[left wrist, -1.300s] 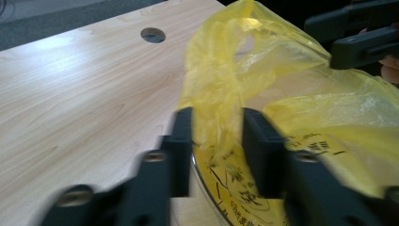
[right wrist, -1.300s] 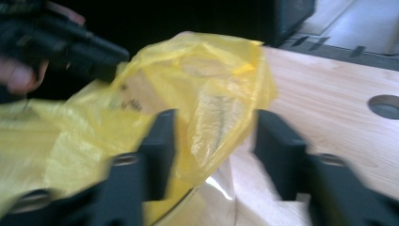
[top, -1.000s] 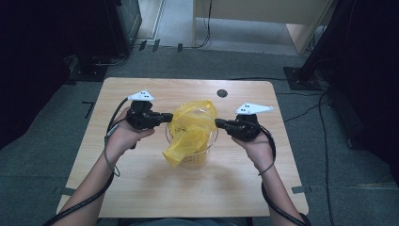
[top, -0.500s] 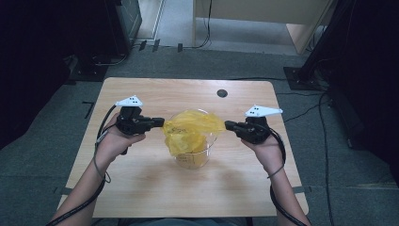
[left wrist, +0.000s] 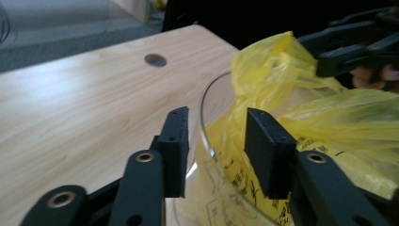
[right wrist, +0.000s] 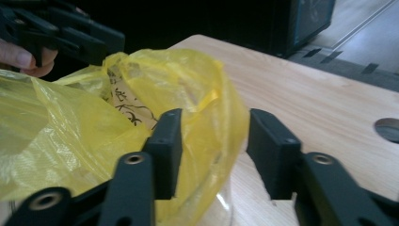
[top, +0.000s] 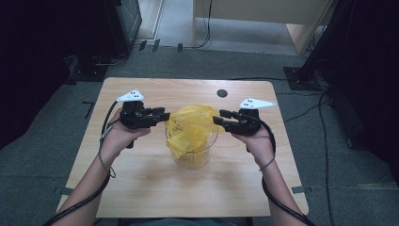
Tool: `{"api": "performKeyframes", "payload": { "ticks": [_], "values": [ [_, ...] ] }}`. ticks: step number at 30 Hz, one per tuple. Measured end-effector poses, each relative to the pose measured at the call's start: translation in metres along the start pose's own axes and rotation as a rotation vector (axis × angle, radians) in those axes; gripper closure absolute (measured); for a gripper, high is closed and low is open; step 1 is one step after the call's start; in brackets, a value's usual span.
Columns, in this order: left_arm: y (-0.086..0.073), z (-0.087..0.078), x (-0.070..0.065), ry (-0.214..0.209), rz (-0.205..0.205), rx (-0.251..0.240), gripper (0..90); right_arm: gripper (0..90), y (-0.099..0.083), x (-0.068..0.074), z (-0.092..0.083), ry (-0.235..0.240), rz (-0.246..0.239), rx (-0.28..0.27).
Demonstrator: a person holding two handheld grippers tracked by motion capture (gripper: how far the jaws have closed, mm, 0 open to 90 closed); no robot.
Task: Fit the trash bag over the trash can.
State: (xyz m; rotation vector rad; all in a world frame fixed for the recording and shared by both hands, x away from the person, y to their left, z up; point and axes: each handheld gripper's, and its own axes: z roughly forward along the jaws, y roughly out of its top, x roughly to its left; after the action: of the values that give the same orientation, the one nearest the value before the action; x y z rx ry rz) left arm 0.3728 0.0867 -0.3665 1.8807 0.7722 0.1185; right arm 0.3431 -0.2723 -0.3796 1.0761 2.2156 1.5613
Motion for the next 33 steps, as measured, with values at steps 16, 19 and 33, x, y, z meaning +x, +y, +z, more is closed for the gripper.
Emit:
{"api": "performKeyframes", "payload": {
  "ticks": [16, 19, 33],
  "values": [
    [-0.003, 0.03, 0.027, -0.009, -0.076, 0.076, 87.7, 88.5, 0.001, -0.018, 0.028, -0.036, 0.065, 0.048],
    [-0.007, 0.035, 0.028, -0.01, -0.081, 0.078, 88.2, 88.5, -0.004, -0.02, 0.032, -0.038, 0.07, 0.063],
    [-0.018, 0.04, 0.032, -0.02, -0.084, 0.058, 88.8, 89.1, -0.019, -0.02, 0.041, -0.061, 0.027, 0.106]
  ]
}}
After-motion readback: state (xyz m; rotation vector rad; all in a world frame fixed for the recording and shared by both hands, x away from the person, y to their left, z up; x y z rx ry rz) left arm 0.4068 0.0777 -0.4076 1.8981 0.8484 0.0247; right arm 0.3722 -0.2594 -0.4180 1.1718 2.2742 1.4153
